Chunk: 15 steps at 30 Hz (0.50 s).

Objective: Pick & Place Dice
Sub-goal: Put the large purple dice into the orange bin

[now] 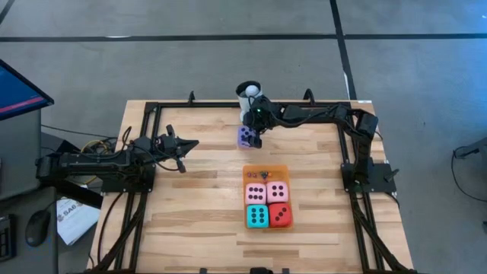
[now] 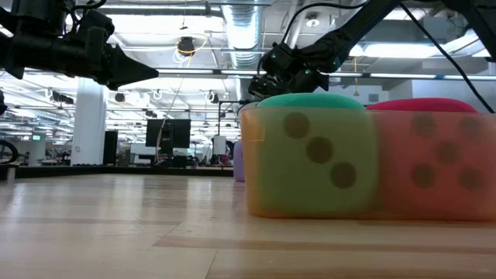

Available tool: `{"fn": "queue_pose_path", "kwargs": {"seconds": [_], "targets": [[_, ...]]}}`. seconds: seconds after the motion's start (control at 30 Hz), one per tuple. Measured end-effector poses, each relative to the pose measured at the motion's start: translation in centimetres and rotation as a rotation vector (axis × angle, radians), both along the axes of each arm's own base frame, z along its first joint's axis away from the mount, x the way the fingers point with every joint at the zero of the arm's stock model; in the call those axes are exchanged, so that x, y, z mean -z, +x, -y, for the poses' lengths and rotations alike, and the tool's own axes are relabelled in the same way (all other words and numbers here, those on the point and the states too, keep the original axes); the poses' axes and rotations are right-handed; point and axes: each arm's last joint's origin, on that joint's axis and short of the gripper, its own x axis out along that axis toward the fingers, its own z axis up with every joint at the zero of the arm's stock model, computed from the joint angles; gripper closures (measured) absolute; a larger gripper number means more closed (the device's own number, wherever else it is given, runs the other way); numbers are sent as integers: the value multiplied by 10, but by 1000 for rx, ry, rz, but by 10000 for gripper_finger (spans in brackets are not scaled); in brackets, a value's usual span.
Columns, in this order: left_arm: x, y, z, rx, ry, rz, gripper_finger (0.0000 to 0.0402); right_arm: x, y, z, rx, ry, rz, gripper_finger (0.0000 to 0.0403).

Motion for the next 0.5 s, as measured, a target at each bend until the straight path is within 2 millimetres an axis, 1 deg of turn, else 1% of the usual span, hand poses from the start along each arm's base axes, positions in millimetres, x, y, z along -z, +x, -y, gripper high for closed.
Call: {"fn": "queue_pose_path", "kwargs": {"seconds": [0.3,0.5], "targets": [[0,0,0,0,0,0,401,-15,7,3,-9,-12,24,3],[0,0,0,-1,0,0,401,-14,7,0,-9,10,6,3]]}}
